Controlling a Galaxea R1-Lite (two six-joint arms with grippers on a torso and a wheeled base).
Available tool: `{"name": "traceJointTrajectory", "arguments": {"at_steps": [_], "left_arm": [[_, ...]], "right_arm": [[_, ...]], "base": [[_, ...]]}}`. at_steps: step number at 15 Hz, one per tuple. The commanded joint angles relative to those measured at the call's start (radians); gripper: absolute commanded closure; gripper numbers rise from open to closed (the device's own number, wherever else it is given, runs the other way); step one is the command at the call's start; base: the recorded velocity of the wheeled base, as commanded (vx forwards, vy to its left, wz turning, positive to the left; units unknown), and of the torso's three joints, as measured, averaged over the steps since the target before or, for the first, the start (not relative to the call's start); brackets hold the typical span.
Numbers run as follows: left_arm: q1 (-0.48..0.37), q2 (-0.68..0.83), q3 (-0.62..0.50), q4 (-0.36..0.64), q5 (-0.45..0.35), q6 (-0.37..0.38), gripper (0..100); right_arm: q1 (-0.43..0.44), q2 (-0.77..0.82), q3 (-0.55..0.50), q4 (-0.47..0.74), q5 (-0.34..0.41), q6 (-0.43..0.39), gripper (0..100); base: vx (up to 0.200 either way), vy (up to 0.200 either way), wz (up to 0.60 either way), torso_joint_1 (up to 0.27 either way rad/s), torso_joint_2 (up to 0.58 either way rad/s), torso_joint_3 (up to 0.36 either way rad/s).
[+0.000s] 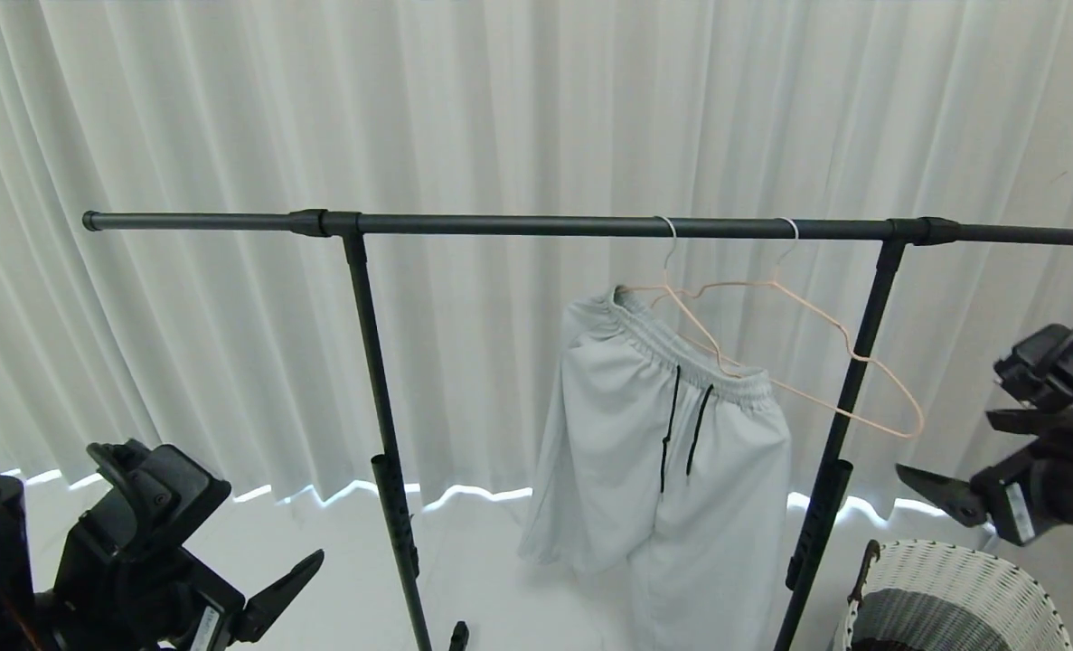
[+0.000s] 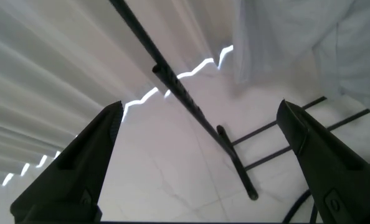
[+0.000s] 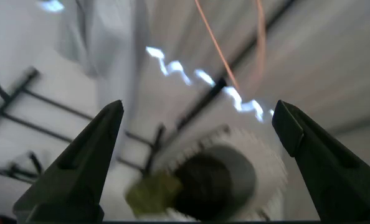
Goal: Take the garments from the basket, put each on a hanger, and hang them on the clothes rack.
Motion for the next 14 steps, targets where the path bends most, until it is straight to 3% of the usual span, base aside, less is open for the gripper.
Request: {"name": "traceJointTrajectory", "arguments": {"at_steps": [1,4,12,14], "left_arm": [[0.006,0.004,-0.003,0.0,0.0,0.0,0],[0.026,-0.013,0.012,0.0,0.0,-0.003,0],[0.047,-0.102,0.02,0.0,0.026,0.003,0],[0.047,-0.109,0.011,0.0,0.034,0.003,0]], "right_arm": [[-0.148,-0.142,0.107,0.013,0.0,-0.088,0],[-0.28,-0.191,0.18,0.01,0.003,-0.177,0],[-0.325,-0.233,0.239,0.01,-0.005,-0.187,0],[-0.325,-0.236,0.251,0.008,-0.025,-0.209,0]], "base": [[-0.2,0.0,0.0,0.002,0.0,-0.002],[-0.2,0.0,0.0,-0.004,0.0,-0.001],[0.0,0.0,0.0,0.0,0.0,0.0],[0.0,0.0,0.0,-0.129,0.31,0.168]]}}
